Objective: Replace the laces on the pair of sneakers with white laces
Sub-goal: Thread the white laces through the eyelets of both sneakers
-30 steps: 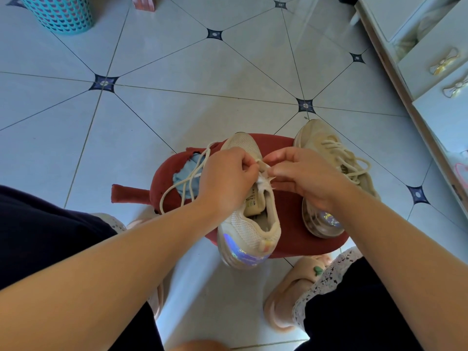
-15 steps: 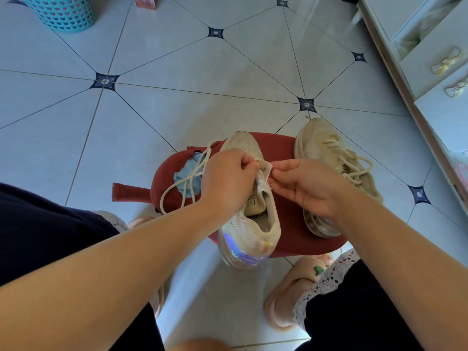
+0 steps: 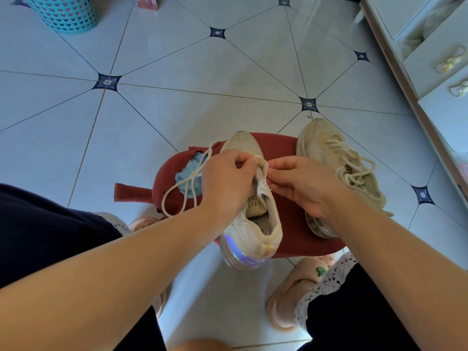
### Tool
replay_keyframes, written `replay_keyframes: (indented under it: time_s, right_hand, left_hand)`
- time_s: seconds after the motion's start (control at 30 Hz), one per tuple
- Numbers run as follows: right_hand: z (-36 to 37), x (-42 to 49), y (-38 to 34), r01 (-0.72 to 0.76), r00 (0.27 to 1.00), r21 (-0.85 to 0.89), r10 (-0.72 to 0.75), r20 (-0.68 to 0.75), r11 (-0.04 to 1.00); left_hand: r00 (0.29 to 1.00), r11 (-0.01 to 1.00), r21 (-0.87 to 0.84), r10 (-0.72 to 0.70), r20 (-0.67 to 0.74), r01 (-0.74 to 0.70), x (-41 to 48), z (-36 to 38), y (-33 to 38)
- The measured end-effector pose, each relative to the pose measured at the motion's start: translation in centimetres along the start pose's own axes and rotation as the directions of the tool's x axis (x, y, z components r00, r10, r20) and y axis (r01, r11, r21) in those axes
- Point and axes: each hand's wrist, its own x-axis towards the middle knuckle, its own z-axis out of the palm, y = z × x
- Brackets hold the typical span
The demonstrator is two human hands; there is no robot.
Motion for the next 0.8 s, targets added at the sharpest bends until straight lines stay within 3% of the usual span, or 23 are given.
replay_keyframes:
  time_s: [0.2, 0.43, 0.63, 0.73, 0.8]
  right_hand:
    - [0.2, -0.1, 0.3, 0.07, 0.998, -0.025, -0.07, 0.0, 0.997]
    - [0.4, 0.0, 0.9, 0.087, 0.996, 0.002, -0.087, -0.001, 0.996]
    - [0.3, 0.1, 0.2, 0.074, 0.993, 0.004, -0.073, -0.088, 0.997]
    - [0.5, -0.2, 0.0, 0.095, 0.992, -0.057, -0.1, -0.082, 0.994]
    - [0.6, -0.5, -0.3, 0.129, 0.986, -0.14, -0.142, -0.087, 0.982]
  left_hand:
    - [1.0, 0.999, -0.031, -0.014, 0.011, 0.014, -0.1, -0.3, 0.2]
    - [0.991, 0.989, 0.117, 0.076, 0.108, -0.089, 0.4, -0.4, -0.1]
    - [0.993, 0.994, 0.022, 0.107, 0.055, -0.108, 0.7, -0.8, 0.2]
    - [0.968, 0.969, 0.008, 0.245, 0.056, -0.246, 0.9, -1.2, 0.9]
    - [0.922, 0.911, 0.186, 0.332, 0.2, -0.369, 1.1, -1.1, 0.9]
